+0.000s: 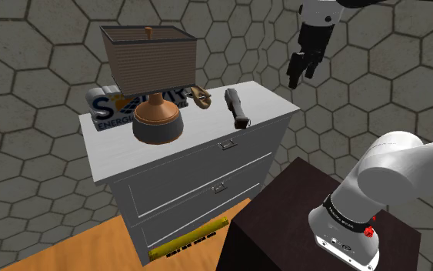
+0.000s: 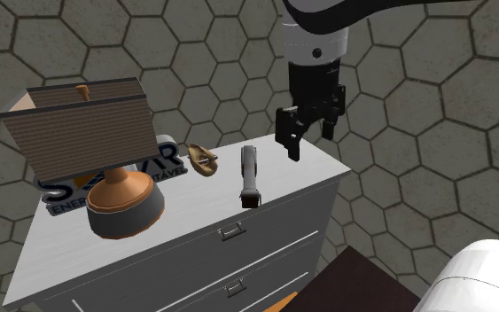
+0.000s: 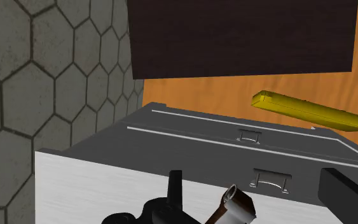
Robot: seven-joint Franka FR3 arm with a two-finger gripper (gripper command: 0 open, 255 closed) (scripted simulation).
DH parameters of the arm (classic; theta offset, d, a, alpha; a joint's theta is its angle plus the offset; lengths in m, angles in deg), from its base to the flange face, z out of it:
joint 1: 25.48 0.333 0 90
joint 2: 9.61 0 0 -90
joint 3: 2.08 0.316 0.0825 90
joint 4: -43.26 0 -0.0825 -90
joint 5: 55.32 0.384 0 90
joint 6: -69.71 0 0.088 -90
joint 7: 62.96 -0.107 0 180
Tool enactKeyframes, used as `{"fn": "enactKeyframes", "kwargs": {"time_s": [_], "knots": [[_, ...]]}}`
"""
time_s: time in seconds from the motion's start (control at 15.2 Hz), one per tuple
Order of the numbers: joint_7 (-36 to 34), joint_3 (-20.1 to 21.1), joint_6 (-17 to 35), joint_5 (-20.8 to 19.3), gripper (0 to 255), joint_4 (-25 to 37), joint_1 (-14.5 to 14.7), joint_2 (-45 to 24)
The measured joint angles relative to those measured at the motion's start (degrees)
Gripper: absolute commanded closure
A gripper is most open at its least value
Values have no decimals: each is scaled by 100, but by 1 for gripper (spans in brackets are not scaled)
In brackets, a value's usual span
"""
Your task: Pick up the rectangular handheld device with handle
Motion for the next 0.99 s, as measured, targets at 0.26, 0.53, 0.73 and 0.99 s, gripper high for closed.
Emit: {"fn": "enactKeyframes", "kwargs": {"time_s": [0.26, 0.53, 0.73, 0.99], "knots": [[-235, 8, 412, 47, 0, -82, -79, -313], [-689, 45, 1137, 141, 0, -127, -208, -945], [-1013, 51, 1735, 187, 0, -122, -313, -1504], [-1403, 33, 2382, 228, 0, 93, -454, -2297]]}}
